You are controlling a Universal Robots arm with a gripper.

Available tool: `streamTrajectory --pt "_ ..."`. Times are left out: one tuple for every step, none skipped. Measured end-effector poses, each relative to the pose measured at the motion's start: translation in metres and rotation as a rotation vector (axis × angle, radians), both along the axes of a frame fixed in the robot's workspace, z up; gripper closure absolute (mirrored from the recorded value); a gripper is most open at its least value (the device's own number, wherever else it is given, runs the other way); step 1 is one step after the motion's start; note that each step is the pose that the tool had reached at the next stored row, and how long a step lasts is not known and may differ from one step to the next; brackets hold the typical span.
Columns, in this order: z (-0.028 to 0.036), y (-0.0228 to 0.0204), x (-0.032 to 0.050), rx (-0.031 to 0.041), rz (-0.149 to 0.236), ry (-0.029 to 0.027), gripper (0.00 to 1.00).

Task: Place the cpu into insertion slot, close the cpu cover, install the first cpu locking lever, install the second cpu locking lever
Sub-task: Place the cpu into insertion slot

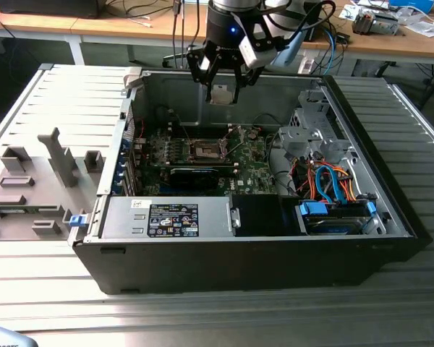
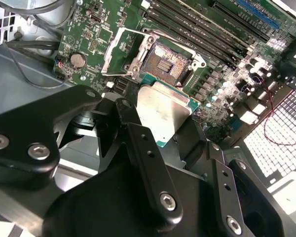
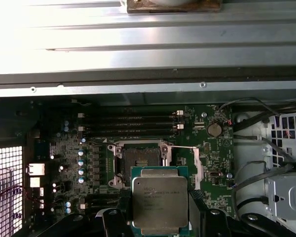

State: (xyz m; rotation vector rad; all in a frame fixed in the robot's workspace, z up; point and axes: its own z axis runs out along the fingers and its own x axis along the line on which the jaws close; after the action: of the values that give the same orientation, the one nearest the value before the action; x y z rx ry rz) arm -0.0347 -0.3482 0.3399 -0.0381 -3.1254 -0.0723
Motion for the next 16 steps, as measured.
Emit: streamTrajectory --pt "-0.0002 0.0000 0.0000 -0.0001 0.000 0.0000 0.45" --pt "-0.0004 0.0000 0.0000 -0.0003 0.000 0.0000 0.45" --pt "-0.0008 0.0000 0.0000 -0.0006 0.000 0.0000 0.45" --pt "-0.0011 0.0000 0.0000 -0.0008 0.000 0.0000 0.45" --pt "-0.0012 0.0000 0.0000 -0.0009 0.000 0.0000 0.45" --pt "-0.0013 0.0000 0.0000 -0.0010 0.000 0.0000 0.45" --pt "-0.0017 0.0000 0.0000 -0.0012 0.000 0.0000 0.45" --pt "-0.0020 0.0000 0.0000 -0.0014 0.000 0.0000 0.45" --pt "-0.0021 0.0000 0.0000 -0.0015 0.000 0.0000 0.45" --pt "-0.0022 0.0000 0.0000 -0.0017 0.000 0.0000 0.45" --pt "-0.0025 0.0000 0.0000 -0.0021 0.000 0.0000 0.45" --pt "-0.0028 0.0000 0.0000 -0.0024 0.000 0.0000 0.45" --pt "-0.0030 0.0000 0.0000 -0.0029 0.000 0.0000 0.45" --pt "-0.0032 0.0000 0.0000 -0.0031 0.000 0.0000 0.45" --pt "-0.0033 0.0000 0.0000 -0.0034 0.000 0.0000 0.45" --pt "-0.0034 0.0000 0.0000 -0.0036 0.000 0.0000 0.45"
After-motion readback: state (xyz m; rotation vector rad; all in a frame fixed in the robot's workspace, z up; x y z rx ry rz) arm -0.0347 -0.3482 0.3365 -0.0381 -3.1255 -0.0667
